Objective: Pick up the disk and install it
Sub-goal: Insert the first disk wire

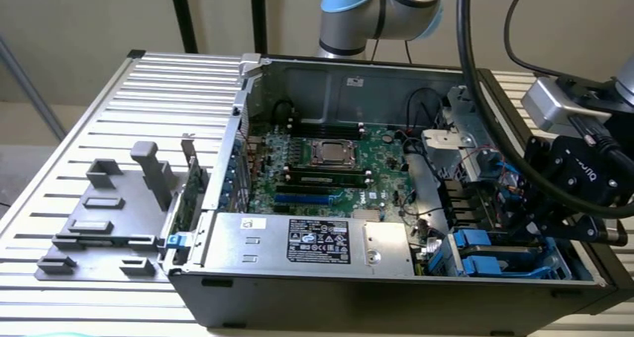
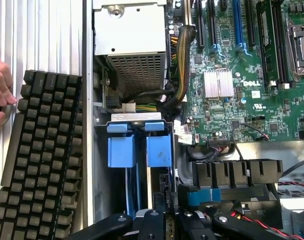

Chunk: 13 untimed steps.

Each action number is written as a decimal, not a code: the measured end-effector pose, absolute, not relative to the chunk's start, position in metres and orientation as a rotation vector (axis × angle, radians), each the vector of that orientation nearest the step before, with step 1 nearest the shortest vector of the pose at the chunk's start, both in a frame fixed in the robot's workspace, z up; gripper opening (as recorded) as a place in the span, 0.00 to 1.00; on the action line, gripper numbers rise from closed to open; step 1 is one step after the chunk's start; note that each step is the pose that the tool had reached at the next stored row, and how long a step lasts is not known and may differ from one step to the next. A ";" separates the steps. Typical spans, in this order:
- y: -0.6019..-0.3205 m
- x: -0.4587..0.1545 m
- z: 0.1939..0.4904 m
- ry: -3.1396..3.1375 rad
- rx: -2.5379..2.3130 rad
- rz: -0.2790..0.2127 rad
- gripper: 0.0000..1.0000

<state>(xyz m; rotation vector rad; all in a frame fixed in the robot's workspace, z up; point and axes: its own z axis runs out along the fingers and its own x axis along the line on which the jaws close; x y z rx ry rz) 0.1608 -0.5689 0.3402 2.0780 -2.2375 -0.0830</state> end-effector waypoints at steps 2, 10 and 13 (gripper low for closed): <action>-0.568 0.161 0.340 -2.237 2.077 -0.081 0.16; -0.566 0.161 0.339 -2.233 2.071 -0.069 0.16; -0.566 0.161 0.338 -2.231 2.069 -0.064 0.16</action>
